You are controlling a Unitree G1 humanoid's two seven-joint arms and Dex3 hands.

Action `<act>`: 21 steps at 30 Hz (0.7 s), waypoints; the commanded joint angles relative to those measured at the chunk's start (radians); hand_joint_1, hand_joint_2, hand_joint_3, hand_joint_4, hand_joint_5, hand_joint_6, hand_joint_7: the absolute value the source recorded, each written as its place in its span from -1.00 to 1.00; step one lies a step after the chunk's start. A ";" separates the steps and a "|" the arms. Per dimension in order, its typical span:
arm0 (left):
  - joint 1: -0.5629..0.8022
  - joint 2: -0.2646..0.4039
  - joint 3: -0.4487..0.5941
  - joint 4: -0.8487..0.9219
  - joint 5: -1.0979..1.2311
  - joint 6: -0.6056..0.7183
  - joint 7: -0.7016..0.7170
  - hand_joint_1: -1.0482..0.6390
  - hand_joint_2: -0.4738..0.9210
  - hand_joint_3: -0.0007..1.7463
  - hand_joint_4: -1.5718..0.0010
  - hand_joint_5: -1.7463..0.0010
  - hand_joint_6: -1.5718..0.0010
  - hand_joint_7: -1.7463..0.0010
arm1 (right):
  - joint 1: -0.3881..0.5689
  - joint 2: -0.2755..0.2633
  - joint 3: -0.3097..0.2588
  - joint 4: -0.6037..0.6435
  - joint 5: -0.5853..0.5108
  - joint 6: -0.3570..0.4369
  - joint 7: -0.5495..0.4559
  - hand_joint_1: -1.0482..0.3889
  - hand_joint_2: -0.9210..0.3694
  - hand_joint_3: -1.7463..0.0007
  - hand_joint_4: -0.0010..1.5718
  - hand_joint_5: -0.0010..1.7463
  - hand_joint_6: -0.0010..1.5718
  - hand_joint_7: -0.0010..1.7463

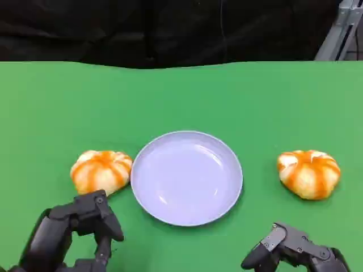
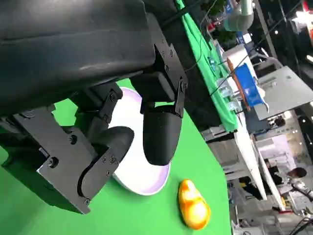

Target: Grasp the bread from the table and place it into the plate.

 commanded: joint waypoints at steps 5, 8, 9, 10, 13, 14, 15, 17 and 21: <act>-0.001 0.009 0.013 -0.002 -0.008 -0.005 0.007 0.21 0.05 0.81 -0.12 -1.00 -0.07 -0.79 | 0.003 -0.003 -0.003 0.002 0.007 -0.007 -0.003 0.38 -0.21 -0.42 -0.10 0.82 -0.06 0.45; -0.002 0.010 0.014 0.001 -0.005 -0.011 0.007 0.21 0.05 0.80 -0.11 -1.00 -0.07 -0.79 | 0.005 -0.002 -0.002 -0.001 0.010 -0.002 -0.001 0.37 -0.21 -0.42 -0.10 0.82 -0.05 0.45; -0.004 0.011 0.014 0.003 -0.002 -0.015 0.007 0.21 0.05 0.80 -0.11 -1.00 -0.07 -0.79 | 0.006 -0.003 -0.002 -0.002 0.012 -0.002 0.000 0.37 -0.21 -0.42 -0.11 0.82 -0.05 0.45; -0.005 0.012 0.014 0.005 0.000 -0.017 0.008 0.21 0.05 0.80 -0.11 -1.00 -0.07 -0.79 | 0.006 -0.003 -0.002 -0.002 0.014 -0.003 0.001 0.37 -0.22 -0.41 -0.11 0.82 -0.06 0.45; -0.008 0.008 0.016 0.009 -0.009 -0.016 0.009 0.22 0.05 0.81 -0.10 -0.98 -0.06 -0.77 | 0.006 -0.003 -0.003 0.000 0.010 -0.003 -0.001 0.36 -0.22 -0.41 -0.11 0.82 -0.06 0.45; -0.008 0.007 0.016 0.009 -0.010 -0.016 0.009 0.22 0.05 0.81 -0.10 -0.98 -0.06 -0.76 | 0.006 -0.003 -0.002 0.000 0.009 -0.003 -0.002 0.35 -0.22 -0.41 -0.11 0.82 -0.06 0.45; -0.008 0.007 0.016 0.009 -0.010 -0.016 0.009 0.22 0.05 0.81 -0.10 -0.98 -0.06 -0.76 | 0.006 -0.003 -0.002 0.000 0.009 -0.003 -0.002 0.35 -0.23 -0.41 -0.11 0.82 -0.06 0.45; -0.016 -0.001 0.023 0.016 -0.020 -0.015 0.016 0.23 0.11 0.74 -0.08 -0.87 -0.04 -0.63 | 0.004 -0.001 0.000 -0.002 0.004 0.002 -0.003 0.35 -0.23 -0.40 -0.12 0.82 -0.06 0.45; -0.021 -0.010 0.034 0.007 0.029 0.002 0.060 0.12 0.40 0.21 0.15 -0.48 0.22 -0.18 | 0.003 0.001 0.003 -0.001 0.001 0.005 -0.004 0.34 -0.23 -0.40 -0.11 0.82 -0.05 0.46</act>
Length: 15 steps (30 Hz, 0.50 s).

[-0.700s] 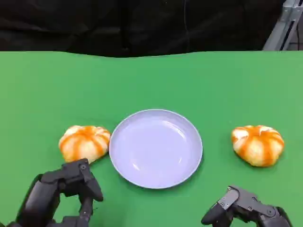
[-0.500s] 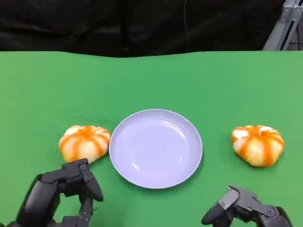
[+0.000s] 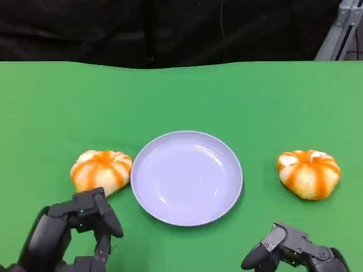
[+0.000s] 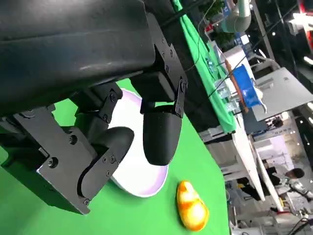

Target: Grasp the bread from the table and place it into the plate.

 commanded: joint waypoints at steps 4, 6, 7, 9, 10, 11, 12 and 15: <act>-0.019 0.022 0.028 -0.007 0.175 0.027 0.116 -0.07 0.78 -0.50 0.42 -0.12 0.58 0.23 | -0.005 0.006 0.002 0.010 0.015 -0.002 -0.002 0.36 -0.21 -0.43 -0.11 0.83 -0.05 0.47; -0.023 0.027 0.028 -0.007 0.209 0.029 0.133 -0.11 0.92 -0.75 0.51 -0.03 0.64 0.37 | -0.006 0.006 0.002 0.012 0.014 -0.002 -0.002 0.36 -0.20 -0.44 -0.10 0.83 -0.05 0.47; -0.023 0.028 0.027 -0.007 0.216 0.029 0.138 -0.12 0.96 -0.81 0.53 -0.01 0.65 0.41 | -0.006 0.007 0.002 0.012 0.014 -0.002 -0.002 0.36 -0.19 -0.44 -0.10 0.83 -0.05 0.47; -0.032 0.039 0.025 -0.020 0.282 0.047 0.162 -0.13 0.98 -0.85 0.54 0.00 0.65 0.43 | -0.010 0.009 0.004 0.013 0.008 0.002 -0.003 0.36 -0.19 -0.45 -0.10 0.83 -0.05 0.47; -0.038 0.047 0.024 -0.030 0.331 0.061 0.178 -0.24 0.98 -0.92 0.71 0.03 0.71 0.56 | -0.013 0.011 0.006 0.013 0.004 0.006 -0.004 0.35 -0.18 -0.45 -0.10 0.84 -0.05 0.47; -0.045 0.058 0.022 -0.046 0.391 0.087 0.193 -0.28 0.99 -0.95 0.78 0.02 0.71 0.63 | -0.016 0.013 0.009 0.014 -0.002 0.009 -0.006 0.35 -0.18 -0.46 -0.09 0.84 -0.05 0.47; -0.050 0.064 0.019 -0.060 0.434 0.110 0.205 -0.32 0.99 -0.97 0.82 0.04 0.73 0.69 | -0.018 0.016 0.011 0.014 -0.005 0.011 -0.007 0.36 -0.18 -0.46 -0.09 0.84 -0.05 0.47; -0.078 0.078 0.000 -0.092 0.551 0.205 0.216 -0.40 0.99 -0.99 0.88 0.13 0.73 0.80 | -0.023 0.015 0.012 0.018 -0.010 0.009 -0.008 0.37 -0.16 -0.48 -0.09 0.85 -0.05 0.47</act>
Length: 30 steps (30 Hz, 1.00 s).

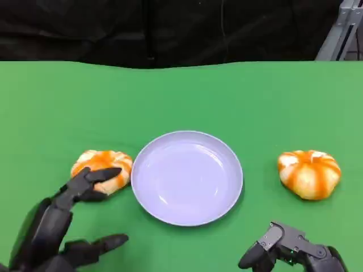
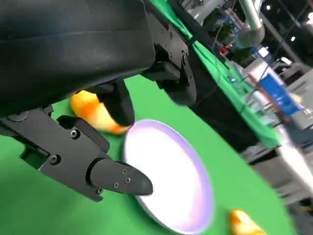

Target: Grasp the bread from the table and place it into the plate.

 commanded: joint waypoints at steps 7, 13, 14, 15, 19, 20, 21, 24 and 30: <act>-0.077 0.047 -0.064 -0.086 0.231 0.231 0.021 -0.40 1.00 -0.99 0.84 0.18 0.76 0.87 | -0.011 -0.002 0.000 0.014 -0.001 0.009 -0.007 0.36 -0.17 -0.47 -0.09 0.85 -0.05 0.46; -0.077 0.059 -0.078 -0.092 0.225 0.250 0.029 -0.40 1.00 -1.00 0.83 0.20 0.75 0.89 | -0.011 -0.002 0.000 0.015 -0.001 0.009 -0.007 0.36 -0.18 -0.47 -0.09 0.85 -0.05 0.46; -0.149 0.073 -0.114 -0.063 0.297 0.311 -0.011 -0.39 1.00 -0.99 0.83 0.20 0.71 0.88 | -0.010 -0.004 -0.001 0.014 0.002 0.007 -0.006 0.36 -0.18 -0.47 -0.09 0.85 -0.05 0.46; -0.240 0.089 -0.156 -0.007 0.381 0.383 -0.060 -0.38 1.00 -0.97 0.82 0.20 0.64 0.85 | -0.006 -0.003 0.002 0.010 0.002 0.009 -0.005 0.36 -0.18 -0.47 -0.09 0.84 -0.05 0.46; -0.400 0.118 -0.245 0.115 0.518 0.522 -0.135 -0.33 0.99 -1.00 0.64 0.39 0.48 0.92 | 0.002 -0.001 0.011 0.001 0.000 0.014 -0.007 0.36 -0.16 -0.48 -0.09 0.86 -0.06 0.47; -0.409 0.121 -0.254 0.122 0.521 0.535 -0.136 -0.32 0.99 -1.00 0.63 0.40 0.48 0.93 | 0.003 -0.001 0.012 0.000 0.000 0.014 -0.008 0.36 -0.16 -0.48 -0.09 0.86 -0.06 0.47; -0.413 0.124 -0.261 0.124 0.520 0.545 -0.136 -0.32 0.99 -1.00 0.62 0.41 0.47 0.93 | 0.003 -0.001 0.012 0.000 0.000 0.014 -0.008 0.35 -0.16 -0.48 -0.09 0.86 -0.06 0.47; -0.419 0.133 -0.277 0.125 0.512 0.563 -0.131 -0.32 0.99 -1.00 0.61 0.43 0.46 0.94 | 0.004 -0.001 0.012 -0.001 0.000 0.015 -0.008 0.35 -0.16 -0.48 -0.10 0.86 -0.06 0.47; -0.423 0.147 -0.295 0.123 0.497 0.580 -0.124 -0.32 0.99 -1.00 0.60 0.46 0.46 0.96 | 0.003 -0.002 0.012 -0.001 0.000 0.015 -0.008 0.35 -0.16 -0.48 -0.10 0.87 -0.06 0.47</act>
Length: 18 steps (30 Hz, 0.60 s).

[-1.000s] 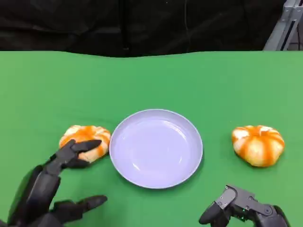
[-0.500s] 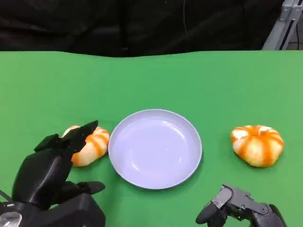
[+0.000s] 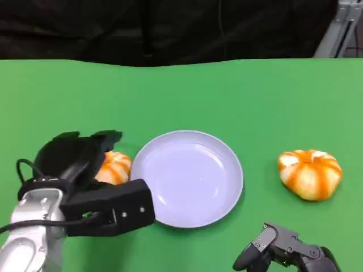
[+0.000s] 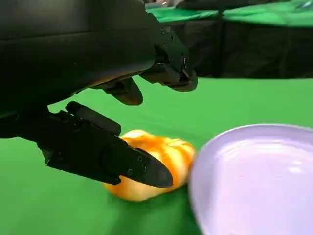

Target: Grasp the bread from the table and place it into the plate.

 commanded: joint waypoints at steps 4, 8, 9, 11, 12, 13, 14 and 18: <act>-0.112 0.022 -0.098 0.199 0.071 0.051 0.008 -0.33 1.00 -1.00 0.56 0.39 0.47 0.98 | 0.008 -0.007 -0.005 -0.017 -0.004 0.001 -0.005 0.35 -0.17 -0.47 -0.11 0.86 -0.07 0.46; -0.166 0.012 -0.149 0.309 0.069 0.078 -0.014 -0.33 0.97 -1.00 0.58 0.36 0.47 0.98 | 0.007 -0.006 -0.004 -0.014 -0.011 0.000 -0.010 0.34 -0.18 -0.46 -0.11 0.85 -0.07 0.46; -0.175 0.009 -0.156 0.330 0.060 0.089 -0.029 -0.33 0.96 -1.00 0.59 0.37 0.47 0.99 | 0.009 -0.005 -0.002 -0.016 -0.009 0.001 -0.010 0.34 -0.18 -0.46 -0.11 0.85 -0.07 0.46; -0.186 0.005 -0.167 0.356 0.047 0.105 -0.044 -0.33 0.96 -1.00 0.57 0.49 0.48 0.99 | 0.011 -0.004 0.000 -0.019 -0.005 0.001 -0.009 0.34 -0.18 -0.46 -0.11 0.85 -0.07 0.46; -0.189 0.005 -0.171 0.362 0.043 0.110 -0.047 -0.33 0.96 -1.00 0.56 0.52 0.48 0.99 | 0.012 -0.004 0.001 -0.020 -0.004 0.001 -0.008 0.34 -0.18 -0.46 -0.11 0.85 -0.07 0.46; -0.193 0.006 -0.180 0.379 0.045 0.112 -0.042 -0.33 0.96 -1.00 0.55 0.54 0.48 1.00 | 0.013 -0.005 0.000 -0.019 -0.008 -0.002 -0.011 0.34 -0.18 -0.46 -0.11 0.85 -0.07 0.46; -0.196 0.006 -0.187 0.391 0.046 0.113 -0.038 -0.34 0.94 -1.00 0.51 0.58 0.46 0.99 | 0.014 -0.006 0.000 -0.019 -0.011 -0.004 -0.012 0.34 -0.18 -0.46 -0.11 0.85 -0.07 0.46; -0.204 0.009 -0.205 0.415 0.040 0.120 -0.041 -0.34 0.94 -0.99 0.43 0.64 0.45 1.00 | 0.016 -0.006 0.000 -0.022 -0.007 0.000 -0.010 0.33 -0.18 -0.46 -0.11 0.85 -0.07 0.46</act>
